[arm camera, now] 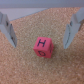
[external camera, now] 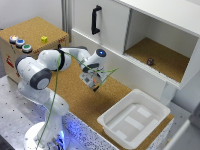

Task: Rotate the pink block towards the left

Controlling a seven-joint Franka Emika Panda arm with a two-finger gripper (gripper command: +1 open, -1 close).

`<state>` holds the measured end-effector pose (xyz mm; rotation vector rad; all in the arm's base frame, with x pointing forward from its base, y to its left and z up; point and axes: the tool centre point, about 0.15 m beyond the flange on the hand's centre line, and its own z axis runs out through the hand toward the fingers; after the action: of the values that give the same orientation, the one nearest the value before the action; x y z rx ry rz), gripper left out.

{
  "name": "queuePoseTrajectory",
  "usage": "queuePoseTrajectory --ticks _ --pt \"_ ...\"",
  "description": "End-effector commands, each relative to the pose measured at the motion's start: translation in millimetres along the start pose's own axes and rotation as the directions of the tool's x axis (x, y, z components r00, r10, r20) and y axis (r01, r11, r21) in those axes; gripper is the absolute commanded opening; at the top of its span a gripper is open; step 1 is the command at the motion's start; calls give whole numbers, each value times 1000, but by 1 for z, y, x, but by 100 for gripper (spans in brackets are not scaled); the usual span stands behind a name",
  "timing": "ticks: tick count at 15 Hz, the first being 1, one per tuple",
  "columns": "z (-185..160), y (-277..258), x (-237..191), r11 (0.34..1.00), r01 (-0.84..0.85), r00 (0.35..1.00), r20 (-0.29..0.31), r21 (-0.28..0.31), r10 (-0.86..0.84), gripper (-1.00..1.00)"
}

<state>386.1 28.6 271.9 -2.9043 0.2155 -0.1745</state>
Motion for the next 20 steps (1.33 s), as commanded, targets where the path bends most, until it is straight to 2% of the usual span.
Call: queuePoseTrajectory --ticks 1,5,14,15,20 --pt "24 -26 11 971 -105 994 6 -214 109 100" --pt "40 -15 10 962 -131 991 3 -240 135 100" --pt "56 11 34 977 -141 990 -15 -161 140 100" --pt "57 9 35 975 -143 990 -35 -169 139 -100" --pt "71 6 33 973 -149 989 -9 -174 150 -100"
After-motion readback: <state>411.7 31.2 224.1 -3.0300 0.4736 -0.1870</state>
